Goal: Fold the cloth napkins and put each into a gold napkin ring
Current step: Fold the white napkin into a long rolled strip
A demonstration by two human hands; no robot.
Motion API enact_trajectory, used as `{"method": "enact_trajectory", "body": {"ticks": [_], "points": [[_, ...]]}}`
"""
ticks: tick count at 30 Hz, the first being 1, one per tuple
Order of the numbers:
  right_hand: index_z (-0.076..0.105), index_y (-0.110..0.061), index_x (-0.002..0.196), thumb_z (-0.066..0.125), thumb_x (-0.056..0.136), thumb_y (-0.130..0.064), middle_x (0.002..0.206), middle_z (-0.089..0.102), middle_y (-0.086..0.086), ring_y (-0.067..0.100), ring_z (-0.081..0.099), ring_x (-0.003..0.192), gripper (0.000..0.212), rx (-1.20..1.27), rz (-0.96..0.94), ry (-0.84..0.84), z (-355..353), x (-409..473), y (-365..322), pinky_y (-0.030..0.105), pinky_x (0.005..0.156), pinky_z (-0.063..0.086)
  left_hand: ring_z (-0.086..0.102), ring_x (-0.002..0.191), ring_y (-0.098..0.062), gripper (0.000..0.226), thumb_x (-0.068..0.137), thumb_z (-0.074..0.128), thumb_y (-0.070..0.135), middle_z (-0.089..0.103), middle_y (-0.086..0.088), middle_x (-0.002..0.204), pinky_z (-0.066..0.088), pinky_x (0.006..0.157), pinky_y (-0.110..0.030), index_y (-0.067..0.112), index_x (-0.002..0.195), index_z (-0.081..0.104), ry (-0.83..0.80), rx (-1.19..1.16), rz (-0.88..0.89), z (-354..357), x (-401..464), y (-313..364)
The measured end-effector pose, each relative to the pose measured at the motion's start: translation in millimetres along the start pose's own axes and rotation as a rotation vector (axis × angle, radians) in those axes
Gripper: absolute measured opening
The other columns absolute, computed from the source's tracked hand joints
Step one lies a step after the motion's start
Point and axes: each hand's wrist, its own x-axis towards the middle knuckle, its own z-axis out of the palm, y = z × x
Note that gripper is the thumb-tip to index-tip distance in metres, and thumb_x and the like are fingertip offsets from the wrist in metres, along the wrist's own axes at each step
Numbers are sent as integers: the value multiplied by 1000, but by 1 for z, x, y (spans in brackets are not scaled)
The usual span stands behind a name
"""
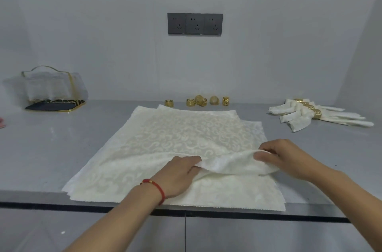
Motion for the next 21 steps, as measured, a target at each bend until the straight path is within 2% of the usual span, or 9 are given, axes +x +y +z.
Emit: {"method": "enact_trajectory", "body": {"ticks": [3, 5, 7, 9, 11, 13, 16, 18, 21], "points": [[61, -22, 64, 69, 95, -42, 55, 46, -11, 4, 35, 53, 37, 58, -8, -96, -4, -15, -12, 24, 54, 28, 58, 87, -22, 36, 107, 37, 38, 64, -5, 94, 46, 83, -34, 10, 95, 56, -90, -23, -5, -20, -8, -6], [71, -27, 82, 73, 92, -44, 68, 62, 1, 7, 43, 58, 19, 129, -22, -138, -4, -20, -24, 25, 58, 33, 54, 84, -14, 30, 106, 39, 40, 59, 5, 94, 43, 77, -19, 18, 91, 52, -89, -68, -38, -35, -16, -10], [71, -31, 102, 76, 90, -42, 89, 70, 9, 22, 53, 68, 17, 249, -40, -198, -3, -22, -36, 33, 66, 40, 50, 88, -7, 18, 106, 38, 39, 56, 7, 106, 36, 75, -6, 26, 101, 49, -34, -99, -89, -49, -23, -16], [69, -30, 111, 76, 92, -33, 100, 71, 10, 33, 56, 80, 21, 361, -48, -251, 0, -20, -43, 38, 74, 43, 51, 96, -13, 21, 106, 38, 41, 60, 0, 115, 34, 76, -7, 25, 106, 51, -20, -99, -116, -60, -28, -26], [70, -27, 114, 72, 96, -29, 101, 72, 6, 24, 56, 79, 18, 413, -76, -273, 2, -15, -50, 33, 73, 44, 50, 94, -14, 20, 105, 39, 41, 58, 8, 104, 37, 75, -10, 24, 101, 50, -66, -71, -137, -69, -34, -35], [72, -22, 107, 68, 98, -33, 86, 65, 3, 18, 49, 69, 15, 438, -76, -267, 7, -6, -55, 30, 64, 40, 51, 79, -9, 22, 103, 46, 39, 56, 19, 83, 39, 68, -17, 25, 89, 55, -99, -65, -136, -78, -35, -47], [67, -17, 79, 61, 102, -36, 68, 47, -2, 14, 40, 62, 30, 433, -27, -222, 19, 19, -63, 24, 57, 33, 43, 55, -6, 20, 98, 55, 35, 52, 13, 58, 35, 58, -21, 28, 83, 65, 3, -111, -134, -79, -24, -65], [52, -22, 62, 57, 103, -39, 59, 40, -9, 9, 35, 54, 45, 365, 27, -180, 29, 47, -65, 21, 52, 31, 39, 50, -5, 23, 98, 55, 38, 48, 13, 54, 33, 53, -21, 27, 80, 65, 98, -159, -145, -73, -9, -72], [34, -21, 58, 50, 104, -47, 50, 33, -10, 8, 30, 45, 55, 231, 92, -174, 41, 97, -59, 23, 50, 31, 45, 51, -11, 37, 101, 47, 43, 55, 7, 59, 36, 51, -25, 20, 73, 55, 221, -119, -203, -65, 25, -84]]}}
